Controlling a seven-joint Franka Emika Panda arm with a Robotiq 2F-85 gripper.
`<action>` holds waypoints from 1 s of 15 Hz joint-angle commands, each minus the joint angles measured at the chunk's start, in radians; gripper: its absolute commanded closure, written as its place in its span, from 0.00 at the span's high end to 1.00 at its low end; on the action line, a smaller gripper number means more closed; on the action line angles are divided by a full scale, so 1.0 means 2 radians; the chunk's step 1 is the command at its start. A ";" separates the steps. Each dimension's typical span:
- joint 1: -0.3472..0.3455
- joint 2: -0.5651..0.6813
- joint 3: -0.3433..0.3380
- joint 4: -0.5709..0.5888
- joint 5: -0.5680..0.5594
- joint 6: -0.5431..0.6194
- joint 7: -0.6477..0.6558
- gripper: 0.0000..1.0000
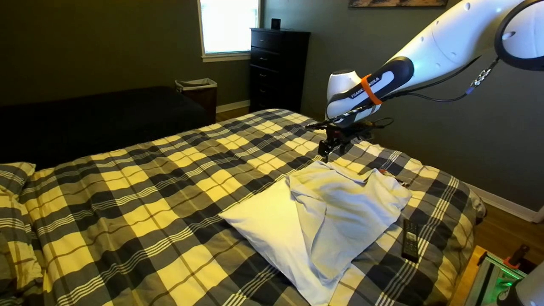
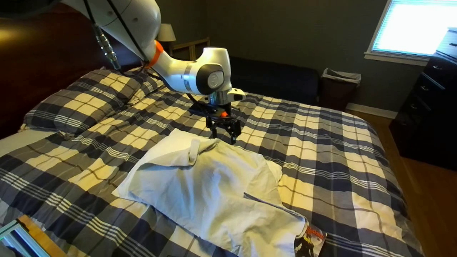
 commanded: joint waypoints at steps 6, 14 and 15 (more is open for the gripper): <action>-0.038 0.022 0.084 -0.005 0.130 0.012 -0.222 1.00; -0.049 0.066 0.104 0.033 0.159 -0.034 -0.307 1.00; -0.049 0.072 0.106 0.038 0.160 -0.032 -0.314 1.00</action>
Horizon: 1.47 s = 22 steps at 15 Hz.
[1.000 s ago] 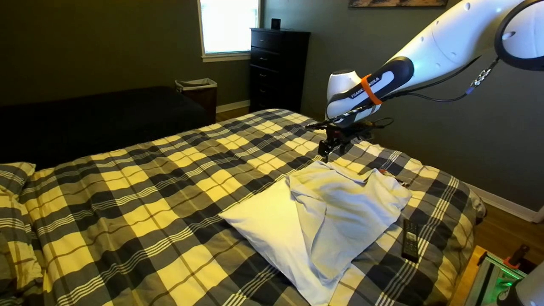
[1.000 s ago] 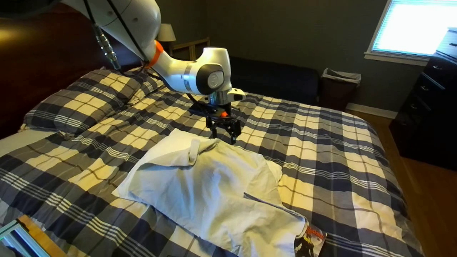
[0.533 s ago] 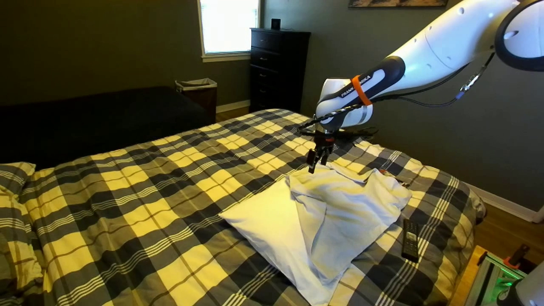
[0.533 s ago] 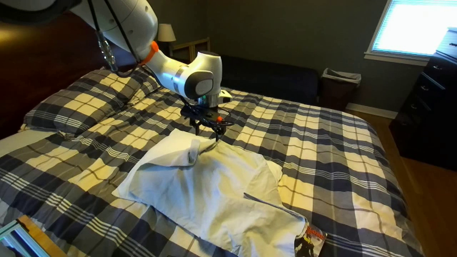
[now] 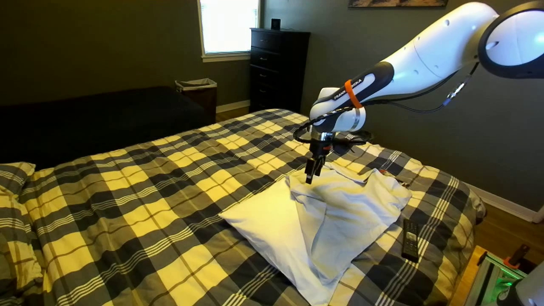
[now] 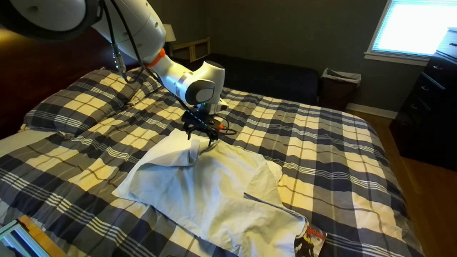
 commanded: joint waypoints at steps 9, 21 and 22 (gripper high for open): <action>-0.005 0.071 0.024 0.086 0.012 -0.050 -0.077 1.00; 0.005 0.124 0.022 0.172 0.006 -0.138 -0.107 1.00; 0.006 0.128 0.023 0.179 0.006 -0.142 -0.109 0.92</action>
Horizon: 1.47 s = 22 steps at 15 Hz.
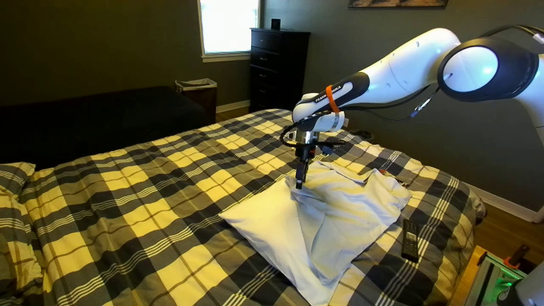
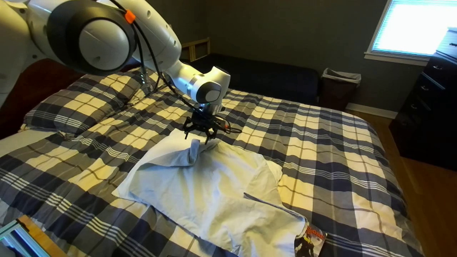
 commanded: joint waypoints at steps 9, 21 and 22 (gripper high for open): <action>0.007 0.031 0.010 0.056 0.013 -0.074 -0.018 0.13; 0.034 0.028 0.023 0.092 0.030 -0.110 -0.020 0.03; 0.037 0.029 0.024 0.094 0.030 -0.110 -0.020 0.03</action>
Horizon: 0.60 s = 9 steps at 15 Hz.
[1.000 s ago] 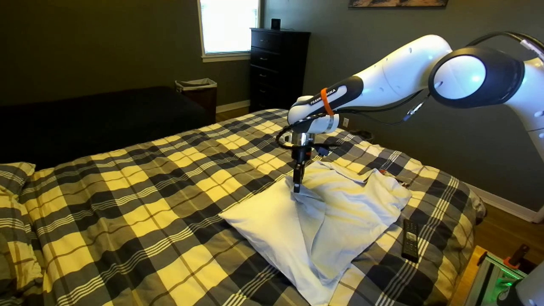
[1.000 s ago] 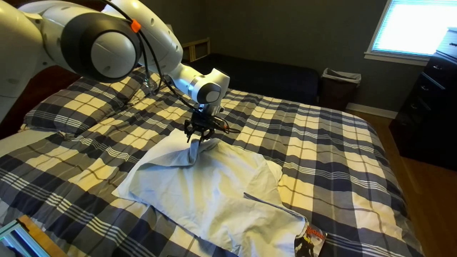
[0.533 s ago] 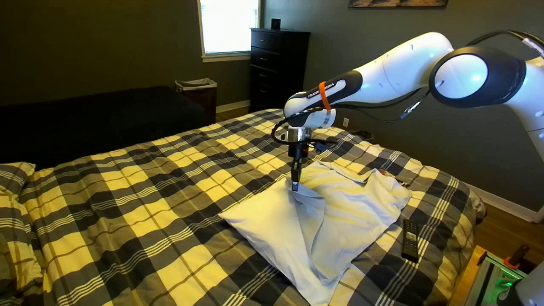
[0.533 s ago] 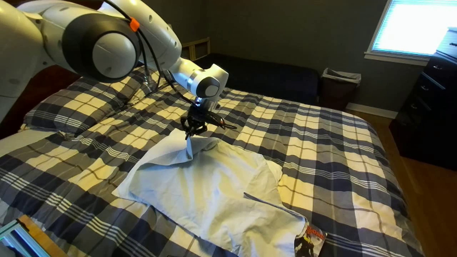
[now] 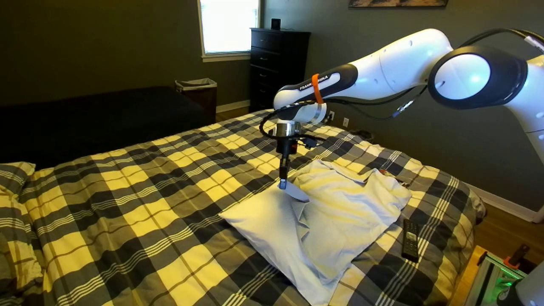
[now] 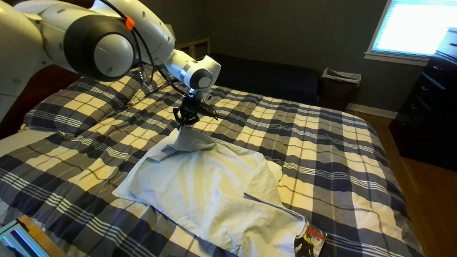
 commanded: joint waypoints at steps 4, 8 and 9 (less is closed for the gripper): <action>0.006 0.002 -0.007 0.003 0.004 -0.002 -0.002 0.01; 0.003 0.018 0.005 0.027 0.031 0.002 -0.002 0.01; 0.003 0.021 0.007 0.033 0.040 0.003 -0.001 0.01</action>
